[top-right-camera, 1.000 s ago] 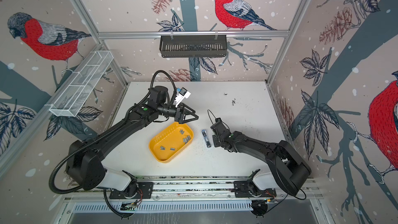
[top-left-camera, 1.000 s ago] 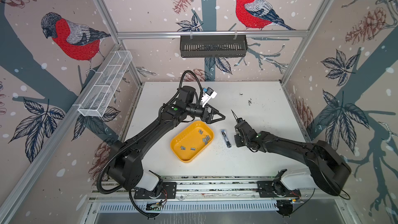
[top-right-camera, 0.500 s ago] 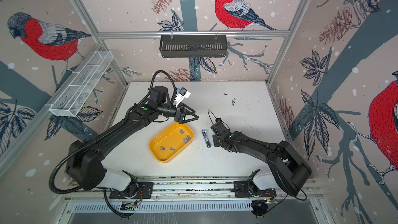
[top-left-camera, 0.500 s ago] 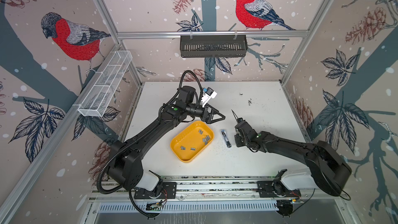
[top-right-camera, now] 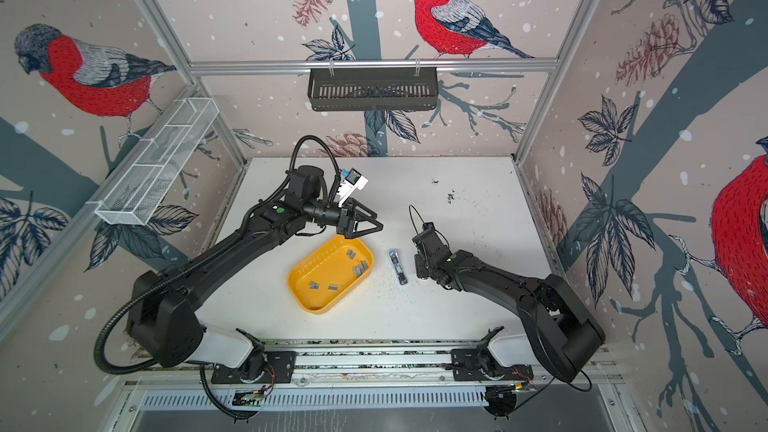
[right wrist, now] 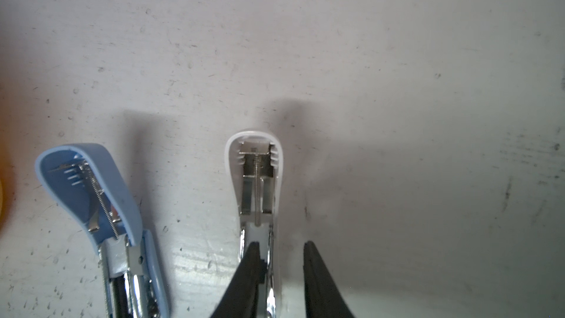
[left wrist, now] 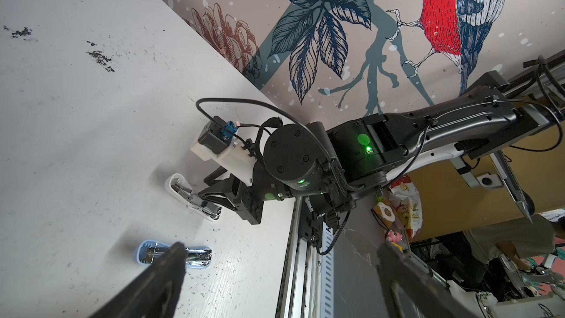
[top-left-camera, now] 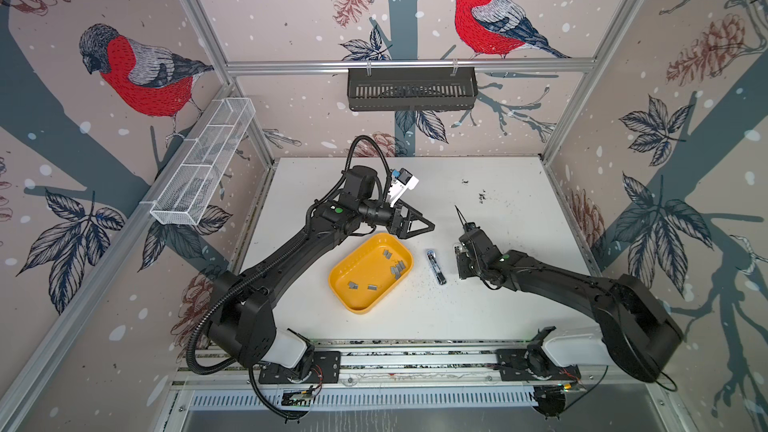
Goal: Load the staples into the stapler
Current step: 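Open the right gripper beside the loaded strip in the white stapler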
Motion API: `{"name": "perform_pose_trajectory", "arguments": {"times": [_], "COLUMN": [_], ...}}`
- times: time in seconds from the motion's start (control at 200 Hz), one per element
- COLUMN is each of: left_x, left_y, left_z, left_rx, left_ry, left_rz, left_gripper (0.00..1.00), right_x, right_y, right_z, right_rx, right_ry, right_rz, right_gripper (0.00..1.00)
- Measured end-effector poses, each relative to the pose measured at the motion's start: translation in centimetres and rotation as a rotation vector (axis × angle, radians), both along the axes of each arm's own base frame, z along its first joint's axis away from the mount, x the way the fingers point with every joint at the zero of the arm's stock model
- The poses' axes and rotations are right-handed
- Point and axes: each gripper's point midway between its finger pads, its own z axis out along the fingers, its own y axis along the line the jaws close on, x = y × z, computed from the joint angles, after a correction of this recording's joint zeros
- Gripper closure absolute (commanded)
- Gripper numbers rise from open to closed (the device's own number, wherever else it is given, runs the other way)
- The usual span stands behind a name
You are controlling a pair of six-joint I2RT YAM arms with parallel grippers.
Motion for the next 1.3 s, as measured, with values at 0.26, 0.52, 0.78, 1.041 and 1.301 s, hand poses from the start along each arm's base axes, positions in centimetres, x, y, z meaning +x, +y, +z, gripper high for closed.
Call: {"name": "perform_pose_trajectory", "arguments": {"times": [0.26, 0.52, 0.78, 1.041, 1.301], "left_x": [0.0, 0.0, 0.0, 0.0, -0.1], "left_y": [0.0, 0.0, 0.0, 0.0, -0.1], "left_z": [0.0, 0.0, 0.0, 0.0, 0.0], "left_rx": [0.000, 0.000, 0.000, 0.000, 0.000], "left_ry": [0.000, 0.000, 0.000, 0.000, 0.000], "left_rz": [0.000, 0.000, 0.000, 0.000, -0.002], "left_gripper": [0.03, 0.03, 0.03, 0.03, 0.03], "right_x": [-0.2, -0.8, -1.2, -1.2, -0.5], "right_y": [0.0, -0.1, -0.1, -0.1, 0.2], "right_z": [-0.6, -1.1, -1.3, -1.1, -0.2], "right_rx": [0.003, 0.006, 0.007, 0.011, 0.018], "right_ry": [0.025, 0.043, 0.047, 0.041, 0.017], "right_rz": [0.003, 0.011, 0.019, 0.019, 0.013], "right_gripper": [0.75, 0.75, 0.76, 0.71, 0.71]}}
